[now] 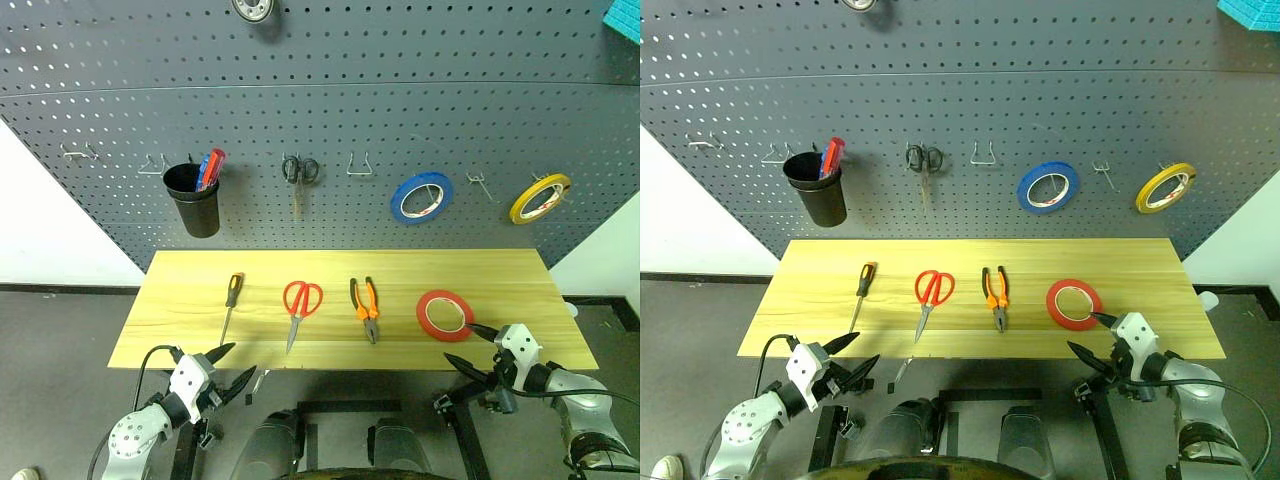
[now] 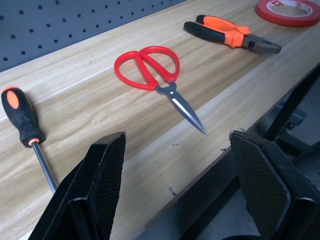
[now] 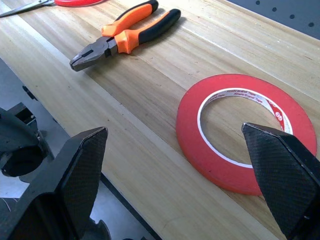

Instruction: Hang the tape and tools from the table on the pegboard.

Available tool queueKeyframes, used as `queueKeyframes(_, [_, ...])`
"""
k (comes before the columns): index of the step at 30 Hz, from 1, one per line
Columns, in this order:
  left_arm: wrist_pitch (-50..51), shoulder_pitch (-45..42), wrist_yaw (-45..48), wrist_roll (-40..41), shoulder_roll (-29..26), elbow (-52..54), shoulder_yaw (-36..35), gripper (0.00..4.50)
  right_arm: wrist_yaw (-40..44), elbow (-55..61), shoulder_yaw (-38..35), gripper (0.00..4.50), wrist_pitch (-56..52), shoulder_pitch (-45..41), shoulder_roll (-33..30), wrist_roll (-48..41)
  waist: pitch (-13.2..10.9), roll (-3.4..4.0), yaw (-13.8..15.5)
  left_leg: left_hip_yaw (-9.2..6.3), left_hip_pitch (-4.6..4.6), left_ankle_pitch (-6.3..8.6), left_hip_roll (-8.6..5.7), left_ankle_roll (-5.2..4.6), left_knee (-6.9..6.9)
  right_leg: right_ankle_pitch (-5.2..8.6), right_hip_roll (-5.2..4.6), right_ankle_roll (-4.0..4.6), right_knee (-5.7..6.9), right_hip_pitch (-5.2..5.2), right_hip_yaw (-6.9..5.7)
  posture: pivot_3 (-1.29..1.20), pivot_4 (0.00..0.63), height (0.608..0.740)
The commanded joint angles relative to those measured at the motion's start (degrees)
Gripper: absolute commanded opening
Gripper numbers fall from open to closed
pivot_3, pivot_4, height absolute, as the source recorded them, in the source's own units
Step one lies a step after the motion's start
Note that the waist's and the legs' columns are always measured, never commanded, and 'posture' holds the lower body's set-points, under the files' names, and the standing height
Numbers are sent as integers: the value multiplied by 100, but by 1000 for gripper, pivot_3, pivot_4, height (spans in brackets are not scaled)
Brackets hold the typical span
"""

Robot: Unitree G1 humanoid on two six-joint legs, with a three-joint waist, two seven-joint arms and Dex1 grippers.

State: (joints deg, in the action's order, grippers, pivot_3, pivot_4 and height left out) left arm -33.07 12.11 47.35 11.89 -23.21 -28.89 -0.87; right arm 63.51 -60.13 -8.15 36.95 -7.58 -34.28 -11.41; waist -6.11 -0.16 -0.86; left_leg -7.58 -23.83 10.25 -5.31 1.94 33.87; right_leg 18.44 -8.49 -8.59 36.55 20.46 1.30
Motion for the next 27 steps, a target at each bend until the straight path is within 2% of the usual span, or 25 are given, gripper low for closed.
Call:
queueKeyframes(1, [-125, -64, 9, 51, 9, 13, -77, 3447, -46, 5, -41, 4500, 99, -62, 37, 23, 0, 0, -1, 0, 0, 0, 0, 0, 0, 0, 0, 0, 0, 0, 0, -48, 68, 725])
queueKeyframes(27, [88, -138, -33, -95, -3, -8, 18, 3447, -368, -446, -25, 4500, 326, -256, 19, 370, 3, 3, -15, -1, 6, 0, -1, 0, 0, -1, 0, -1, 2, -4, 0, -50, 65, 725])
